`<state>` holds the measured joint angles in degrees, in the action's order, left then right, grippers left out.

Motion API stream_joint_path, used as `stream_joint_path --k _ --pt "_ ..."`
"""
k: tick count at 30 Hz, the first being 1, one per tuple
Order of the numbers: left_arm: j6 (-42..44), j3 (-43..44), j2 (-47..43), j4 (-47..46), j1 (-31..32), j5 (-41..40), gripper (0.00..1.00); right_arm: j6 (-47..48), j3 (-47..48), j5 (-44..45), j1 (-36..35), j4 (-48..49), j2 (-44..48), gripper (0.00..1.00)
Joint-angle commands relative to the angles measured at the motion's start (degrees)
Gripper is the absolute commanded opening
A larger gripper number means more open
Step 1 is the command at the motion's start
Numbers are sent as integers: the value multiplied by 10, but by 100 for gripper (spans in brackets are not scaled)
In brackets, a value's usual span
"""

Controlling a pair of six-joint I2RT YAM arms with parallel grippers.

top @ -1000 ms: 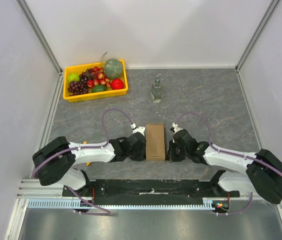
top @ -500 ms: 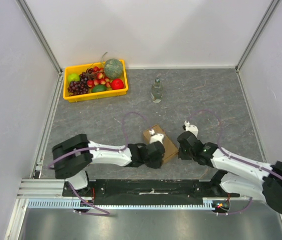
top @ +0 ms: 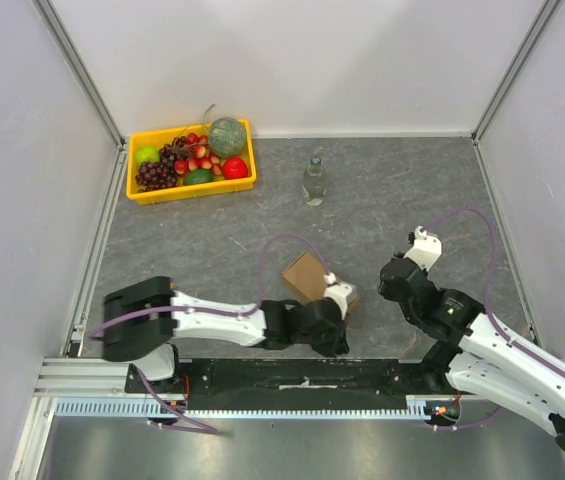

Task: Fold the paper box

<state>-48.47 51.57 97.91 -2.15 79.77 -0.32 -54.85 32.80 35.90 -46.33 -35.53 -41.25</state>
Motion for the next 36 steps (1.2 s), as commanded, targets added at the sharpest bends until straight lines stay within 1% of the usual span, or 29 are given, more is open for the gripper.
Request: stream_joint_path --k 1,3,6,7,8,11,13,15,20,25,27,31,34,36 --pt "47 -52 -153 33 -50 -64 2 -22 3 8 1 -18 -10 28" --pt "60 -74 -213 56 -93 -71 2 -18 -2 -3 1 -12 -13 22" --pt "80 -93 -285 83 -191 -71 2 -7 -12 -42 1 11 -21 8" --pt "88 -93 -297 93 -219 -69 2 -2 -14 -58 1 22 -26 3" --pt "94 -88 -307 104 -252 -69 2 1 -17 -78 2 29 -32 0" --pt "120 -61 -283 138 -333 -72 2 8 -25 -146 1 67 -72 0" --pt "132 -44 -244 151 -376 -62 2 10 -27 -193 1 86 -106 0" --pt "144 -24 -204 157 -406 -57 2 4 -32 -214 1 102 -131 0" --pt "159 3 -125 143 -436 -45 2 -10 -48 -210 1 107 -139 0" --pt "166 17 -66 105 -436 15 2 -13 -54 -219 1 107 -146 0" --pt "167 23 -53 104 -435 23 2 -15 -55 -224 1 110 -145 0" --pt "166 13 -55 100 -435 41 2 -17 -69 -253 0 157 -150 0" --pt "161 -12 -74 94 -434 47 2 -16 -75 -288 1 208 -179 0" --pt "156 -34 -90 82 -433 53 2 -17 -72 -291 1 230 -207 0"
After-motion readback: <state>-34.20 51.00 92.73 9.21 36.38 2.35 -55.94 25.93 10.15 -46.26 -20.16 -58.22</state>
